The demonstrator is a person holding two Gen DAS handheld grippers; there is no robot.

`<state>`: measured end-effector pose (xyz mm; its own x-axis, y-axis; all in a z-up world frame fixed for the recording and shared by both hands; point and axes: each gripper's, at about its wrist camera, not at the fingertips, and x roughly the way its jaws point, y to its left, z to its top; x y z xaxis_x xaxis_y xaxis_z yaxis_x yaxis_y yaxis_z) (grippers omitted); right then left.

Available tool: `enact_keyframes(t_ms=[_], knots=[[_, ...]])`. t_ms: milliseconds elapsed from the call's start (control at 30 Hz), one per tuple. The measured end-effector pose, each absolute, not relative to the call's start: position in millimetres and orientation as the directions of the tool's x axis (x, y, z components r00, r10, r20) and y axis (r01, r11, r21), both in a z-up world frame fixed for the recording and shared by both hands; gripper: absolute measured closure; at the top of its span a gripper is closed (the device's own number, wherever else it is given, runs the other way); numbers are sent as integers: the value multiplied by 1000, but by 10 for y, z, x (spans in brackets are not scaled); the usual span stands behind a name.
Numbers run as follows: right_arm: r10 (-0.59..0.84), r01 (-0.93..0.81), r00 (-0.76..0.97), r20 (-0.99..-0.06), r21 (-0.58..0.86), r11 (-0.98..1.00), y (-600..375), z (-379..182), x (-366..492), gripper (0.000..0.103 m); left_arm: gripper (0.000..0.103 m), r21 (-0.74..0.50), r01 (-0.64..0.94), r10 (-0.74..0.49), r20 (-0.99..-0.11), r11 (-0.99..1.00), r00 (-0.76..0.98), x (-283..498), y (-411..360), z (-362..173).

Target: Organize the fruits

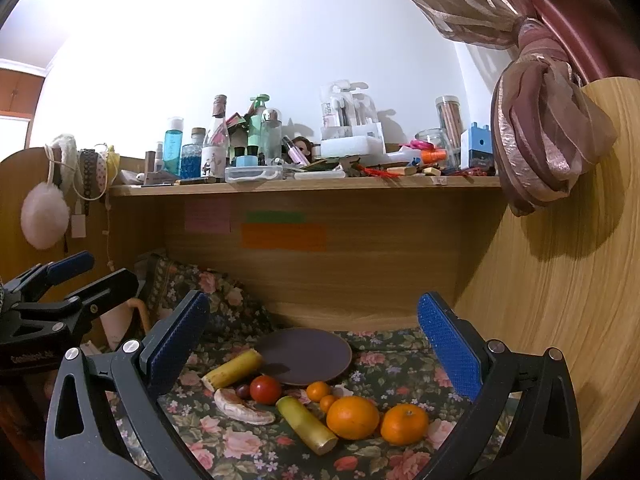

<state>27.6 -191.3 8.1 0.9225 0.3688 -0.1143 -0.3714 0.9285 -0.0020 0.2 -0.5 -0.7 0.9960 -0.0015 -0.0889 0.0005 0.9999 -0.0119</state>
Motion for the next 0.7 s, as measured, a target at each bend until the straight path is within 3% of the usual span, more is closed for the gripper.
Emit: enact_keyframes(t_ms=[700], knots=[[372,-374,922,-110,2,928,-1904,73,255,0,0,-8,-1,0,-90,1000,996,-13,-16,-8]])
